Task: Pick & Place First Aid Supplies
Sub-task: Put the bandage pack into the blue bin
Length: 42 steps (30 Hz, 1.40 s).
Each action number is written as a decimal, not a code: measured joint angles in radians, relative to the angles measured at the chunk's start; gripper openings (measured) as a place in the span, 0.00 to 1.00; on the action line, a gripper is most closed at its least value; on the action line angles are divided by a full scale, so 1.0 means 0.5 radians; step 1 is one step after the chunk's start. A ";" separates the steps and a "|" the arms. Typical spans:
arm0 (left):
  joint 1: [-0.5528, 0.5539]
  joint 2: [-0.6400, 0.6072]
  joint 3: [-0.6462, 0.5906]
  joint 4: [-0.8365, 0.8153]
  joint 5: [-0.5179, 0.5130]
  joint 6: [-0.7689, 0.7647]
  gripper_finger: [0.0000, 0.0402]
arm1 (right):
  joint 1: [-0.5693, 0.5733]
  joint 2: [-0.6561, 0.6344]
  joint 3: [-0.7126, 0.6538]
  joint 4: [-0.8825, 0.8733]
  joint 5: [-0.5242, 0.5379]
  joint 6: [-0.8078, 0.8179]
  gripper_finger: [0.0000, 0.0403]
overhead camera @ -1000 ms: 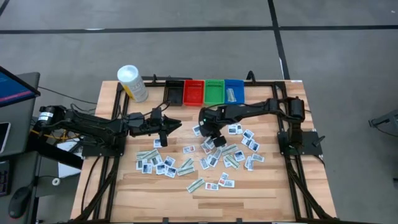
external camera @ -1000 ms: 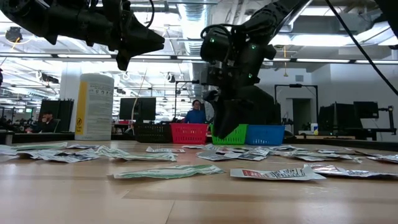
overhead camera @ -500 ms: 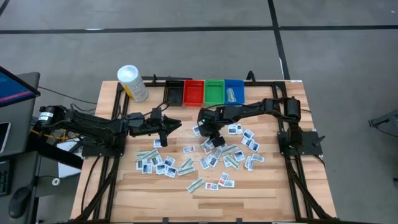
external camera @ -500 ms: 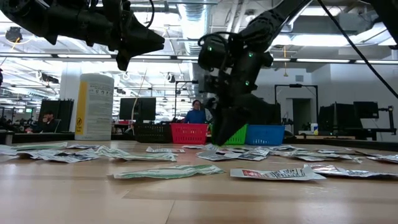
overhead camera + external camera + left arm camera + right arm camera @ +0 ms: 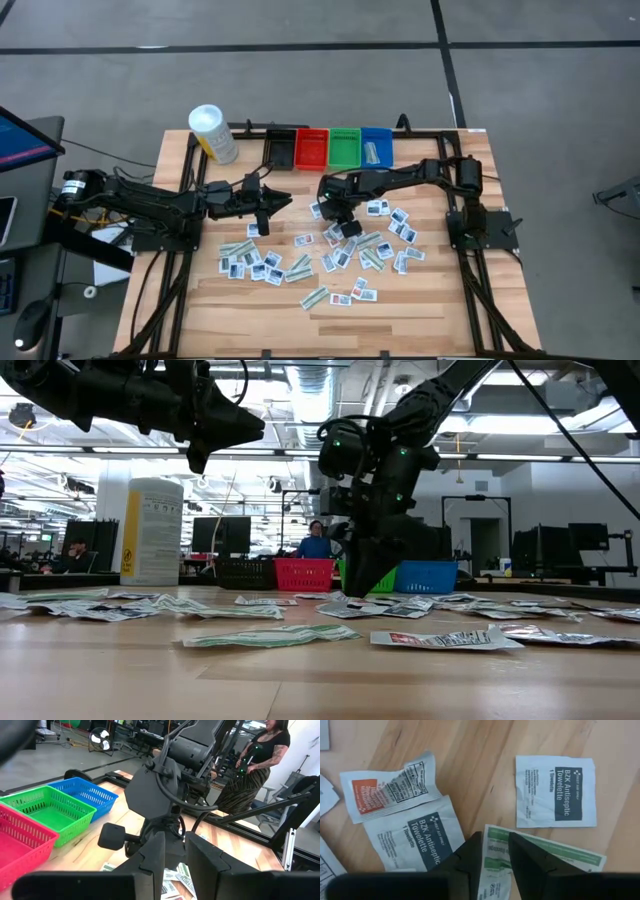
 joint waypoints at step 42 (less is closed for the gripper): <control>0.001 0.002 0.000 0.000 0.000 0.000 0.19 | -0.019 -0.333 -0.003 -0.193 0.250 0.050 0.00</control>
